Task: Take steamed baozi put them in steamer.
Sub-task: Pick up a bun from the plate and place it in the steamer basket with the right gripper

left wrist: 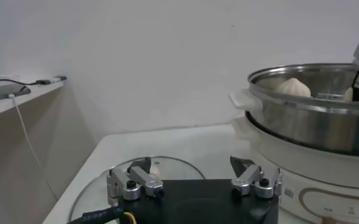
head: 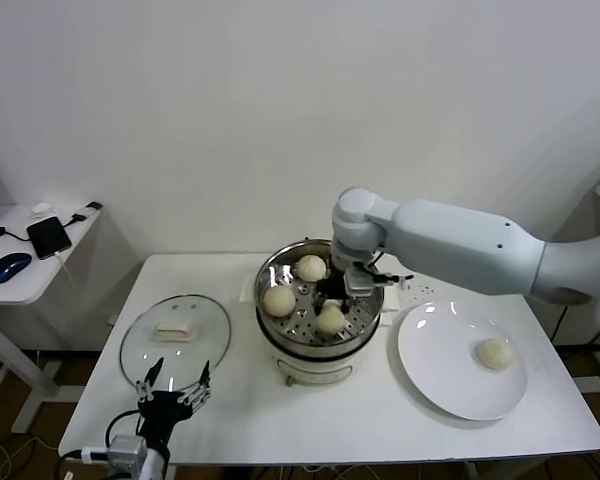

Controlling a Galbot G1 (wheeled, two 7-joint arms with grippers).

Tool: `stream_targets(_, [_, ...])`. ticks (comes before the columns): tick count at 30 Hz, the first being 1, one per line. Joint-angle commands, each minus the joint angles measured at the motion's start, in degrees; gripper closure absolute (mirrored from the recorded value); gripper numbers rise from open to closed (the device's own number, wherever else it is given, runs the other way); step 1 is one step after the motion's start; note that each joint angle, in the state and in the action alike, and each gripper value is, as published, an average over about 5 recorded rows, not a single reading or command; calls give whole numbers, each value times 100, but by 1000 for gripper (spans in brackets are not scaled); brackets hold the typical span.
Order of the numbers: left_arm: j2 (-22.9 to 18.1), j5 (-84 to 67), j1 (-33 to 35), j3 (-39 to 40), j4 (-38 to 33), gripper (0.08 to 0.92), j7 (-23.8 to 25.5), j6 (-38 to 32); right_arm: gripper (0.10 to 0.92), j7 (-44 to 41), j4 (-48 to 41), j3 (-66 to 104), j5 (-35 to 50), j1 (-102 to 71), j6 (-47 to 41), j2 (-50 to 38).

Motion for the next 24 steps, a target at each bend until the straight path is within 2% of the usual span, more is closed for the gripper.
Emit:
stream_targets(1, [-136,3,12,-11,-6,177,-3,1,482,190,-92,11,-308,-139,254,211])
stream_targets(13, [-154,6,-5,2,12,177,-7,-9,462,-2,171,-209,73,-62,-188,147])
stream_targets(21, [-154,3,1,-2,17,177,-8,-9,252,-48,188,-187,330,13,-423,23])
stream_targets(24, [-162,5,2,24,16,177,-10,-13,211,-222,360,-2,636,172,-778,-185])
